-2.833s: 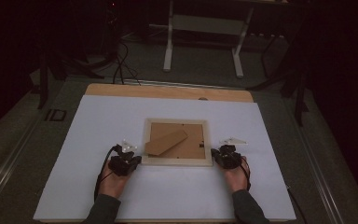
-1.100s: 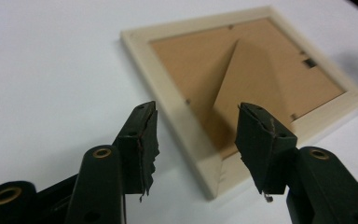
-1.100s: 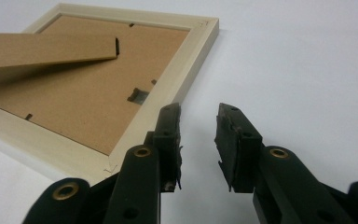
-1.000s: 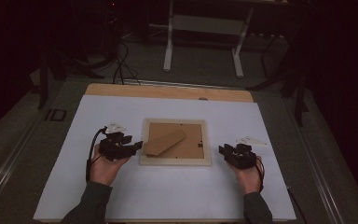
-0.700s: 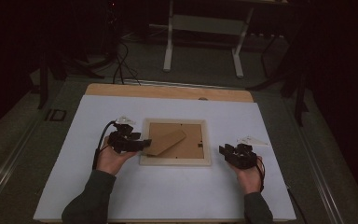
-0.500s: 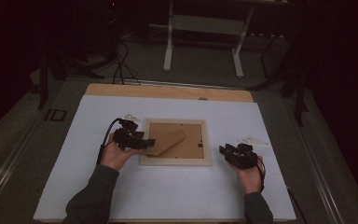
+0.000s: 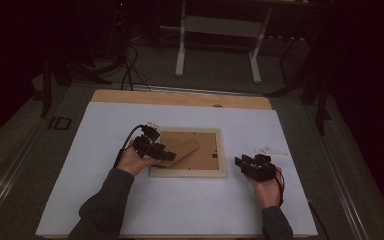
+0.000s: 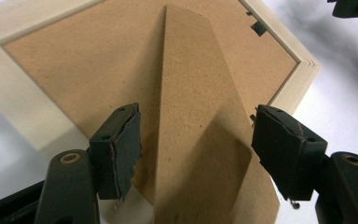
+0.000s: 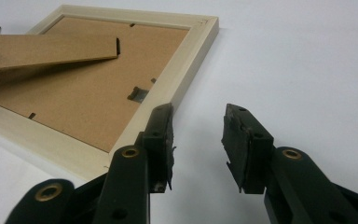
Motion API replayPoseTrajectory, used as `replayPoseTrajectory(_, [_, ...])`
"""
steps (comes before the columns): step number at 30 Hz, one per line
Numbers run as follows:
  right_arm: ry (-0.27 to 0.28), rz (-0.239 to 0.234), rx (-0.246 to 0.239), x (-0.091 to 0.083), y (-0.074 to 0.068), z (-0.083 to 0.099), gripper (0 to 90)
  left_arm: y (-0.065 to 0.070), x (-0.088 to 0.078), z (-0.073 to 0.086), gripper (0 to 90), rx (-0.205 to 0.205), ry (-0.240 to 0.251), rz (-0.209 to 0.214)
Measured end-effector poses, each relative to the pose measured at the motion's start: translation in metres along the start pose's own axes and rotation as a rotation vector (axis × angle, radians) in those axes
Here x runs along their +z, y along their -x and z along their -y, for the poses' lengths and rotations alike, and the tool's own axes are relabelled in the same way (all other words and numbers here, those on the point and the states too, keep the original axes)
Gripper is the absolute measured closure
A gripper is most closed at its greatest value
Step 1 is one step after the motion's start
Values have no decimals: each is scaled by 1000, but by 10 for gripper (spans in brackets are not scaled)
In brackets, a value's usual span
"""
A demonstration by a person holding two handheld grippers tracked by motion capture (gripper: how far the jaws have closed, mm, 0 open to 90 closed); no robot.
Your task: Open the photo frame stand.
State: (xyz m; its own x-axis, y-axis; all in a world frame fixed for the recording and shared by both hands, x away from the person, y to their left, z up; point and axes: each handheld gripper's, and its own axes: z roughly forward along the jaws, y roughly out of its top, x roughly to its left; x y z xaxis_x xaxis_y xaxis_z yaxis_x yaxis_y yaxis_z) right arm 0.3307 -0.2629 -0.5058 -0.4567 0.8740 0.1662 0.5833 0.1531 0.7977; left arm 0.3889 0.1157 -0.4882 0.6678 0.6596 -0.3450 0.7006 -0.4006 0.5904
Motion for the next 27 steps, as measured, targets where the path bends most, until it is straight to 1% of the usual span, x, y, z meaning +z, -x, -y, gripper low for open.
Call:
replayPoseTrajectory(3, [1,-3,0,0,0,0,622,-2,4,-2,327,-24,-8,16])
replayPoseTrajectory(5, [1,-4,0,-1,0,0,620,-2,7,-3,318,-23,-19,30])
replayPoseTrajectory(6, [1,-3,1,-1,0,0,618,-2,8,-4,318,-17,-28,26])
replayPoseTrajectory(8, [1,-3,2,0,0,0,615,-1,10,-5,318,-11,-39,41])
replayPoseTrajectory(9, [-3,-2,1,0,0,1,613,-1,11,-6,318,-14,-44,40])
replayPoseTrajectory(11, [-6,-5,2,1,0,1,612,-1,15,-6,328,-7,-54,57])
replayPoseTrajectory(13, [-6,-7,1,1,-1,1,610,0,19,-6,341,0,-63,46])
replayPoseTrajectory(15, [-2,-9,3,1,-1,0,609,1,22,-6,368,2,-69,61])
replayPoseTrajectory(17, [1,-12,5,1,-2,0,609,1,23,-6,377,6,-77,51])
replayPoseTrajectory(20, [1,-14,6,1,-2,0,606,1,23,-6,388,-2,-84,55])
replayPoseTrajectory(23, [0,-17,3,1,-3,-1,603,2,24,-6,393,5,-98,38])
replayPoseTrajectory(27, [0,-21,4,1,-4,-1,604,2,23,-7,395,14,-96,35])
